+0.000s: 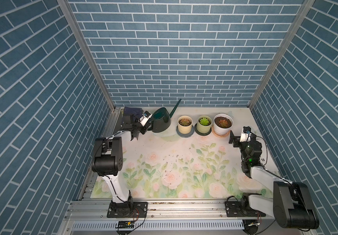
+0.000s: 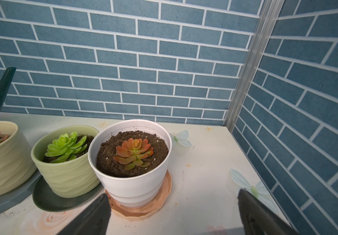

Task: Water the succulent around the soil edge
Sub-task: Pick up the watering can from the center of the board, then water the soil of the potted plant with water.

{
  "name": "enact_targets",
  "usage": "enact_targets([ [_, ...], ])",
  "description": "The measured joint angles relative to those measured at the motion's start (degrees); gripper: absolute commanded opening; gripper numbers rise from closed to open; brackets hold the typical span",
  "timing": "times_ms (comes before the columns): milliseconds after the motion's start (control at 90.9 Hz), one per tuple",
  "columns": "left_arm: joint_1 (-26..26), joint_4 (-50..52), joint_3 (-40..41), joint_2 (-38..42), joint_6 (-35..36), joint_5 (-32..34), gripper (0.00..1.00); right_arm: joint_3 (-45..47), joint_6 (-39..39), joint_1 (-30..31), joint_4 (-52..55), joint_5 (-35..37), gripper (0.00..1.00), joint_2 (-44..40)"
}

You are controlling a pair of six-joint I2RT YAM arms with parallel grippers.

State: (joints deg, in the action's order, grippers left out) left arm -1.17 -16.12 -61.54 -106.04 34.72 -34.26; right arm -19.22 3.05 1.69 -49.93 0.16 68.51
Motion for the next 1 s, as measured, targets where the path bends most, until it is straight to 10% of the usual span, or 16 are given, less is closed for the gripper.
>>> enact_targets([
  [297,2.60,-3.98,7.87,5.66,-3.26,3.54,0.00,0.00,-0.02,0.00,0.02,-0.68,0.99,-0.94],
  [1001,6.40,23.26,-4.15,23.80,-11.43,16.76,0.00,1.57,0.00,0.00,-5.79,-1.75,0.99,-0.46],
])
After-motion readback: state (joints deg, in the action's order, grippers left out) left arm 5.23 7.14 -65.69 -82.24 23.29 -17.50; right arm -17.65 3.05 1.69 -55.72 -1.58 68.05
